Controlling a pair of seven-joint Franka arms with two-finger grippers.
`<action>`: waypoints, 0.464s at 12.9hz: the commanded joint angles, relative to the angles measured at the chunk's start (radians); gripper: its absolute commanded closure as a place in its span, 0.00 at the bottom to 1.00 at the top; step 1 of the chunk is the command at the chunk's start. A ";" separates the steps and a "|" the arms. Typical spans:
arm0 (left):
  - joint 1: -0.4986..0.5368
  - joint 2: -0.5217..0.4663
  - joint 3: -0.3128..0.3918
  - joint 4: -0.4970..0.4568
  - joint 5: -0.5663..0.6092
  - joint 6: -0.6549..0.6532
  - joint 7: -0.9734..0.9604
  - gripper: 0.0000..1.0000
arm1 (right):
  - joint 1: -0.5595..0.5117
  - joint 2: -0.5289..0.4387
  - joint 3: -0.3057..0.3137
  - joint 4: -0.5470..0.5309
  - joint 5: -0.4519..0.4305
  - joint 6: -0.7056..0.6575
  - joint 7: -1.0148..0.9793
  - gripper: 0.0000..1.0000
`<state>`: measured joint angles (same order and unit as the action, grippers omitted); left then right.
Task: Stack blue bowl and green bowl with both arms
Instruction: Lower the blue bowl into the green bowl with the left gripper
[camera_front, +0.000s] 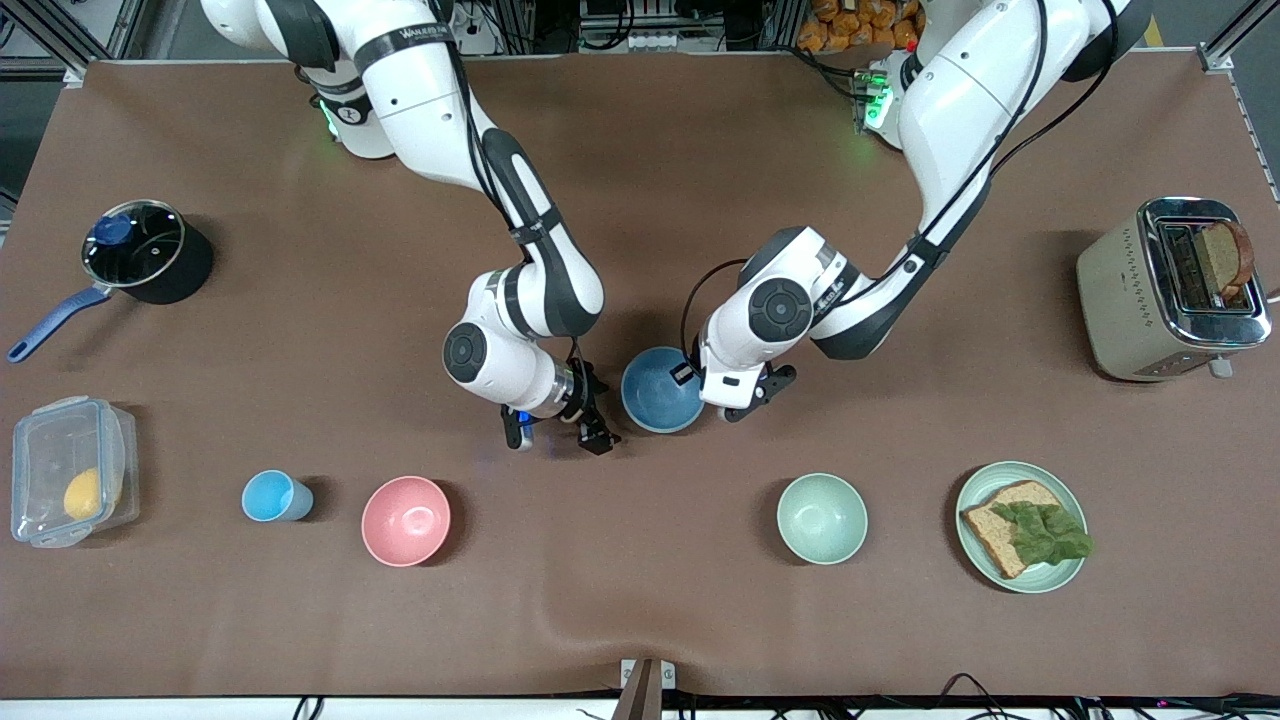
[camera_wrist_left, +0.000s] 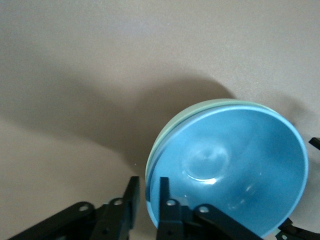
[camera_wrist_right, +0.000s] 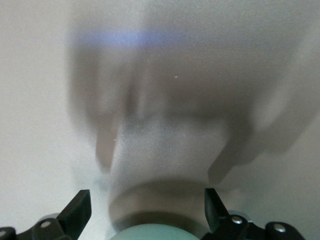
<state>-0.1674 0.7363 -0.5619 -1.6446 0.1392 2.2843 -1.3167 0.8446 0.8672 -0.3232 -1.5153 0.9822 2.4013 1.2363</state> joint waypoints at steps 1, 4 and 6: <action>-0.004 -0.006 0.005 0.012 0.026 0.010 -0.024 0.00 | -0.009 0.012 0.003 0.023 -0.019 -0.001 0.008 0.00; 0.012 -0.069 0.005 0.015 0.026 0.001 -0.023 0.00 | -0.009 0.004 -0.005 0.020 -0.020 -0.002 -0.008 0.00; 0.029 -0.148 0.007 0.015 0.031 -0.041 -0.010 0.00 | -0.006 -0.017 -0.037 0.009 -0.025 -0.016 -0.009 0.00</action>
<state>-0.1522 0.6875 -0.5592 -1.6045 0.1433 2.2878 -1.3166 0.8447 0.8673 -0.3381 -1.5107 0.9776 2.4016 1.2303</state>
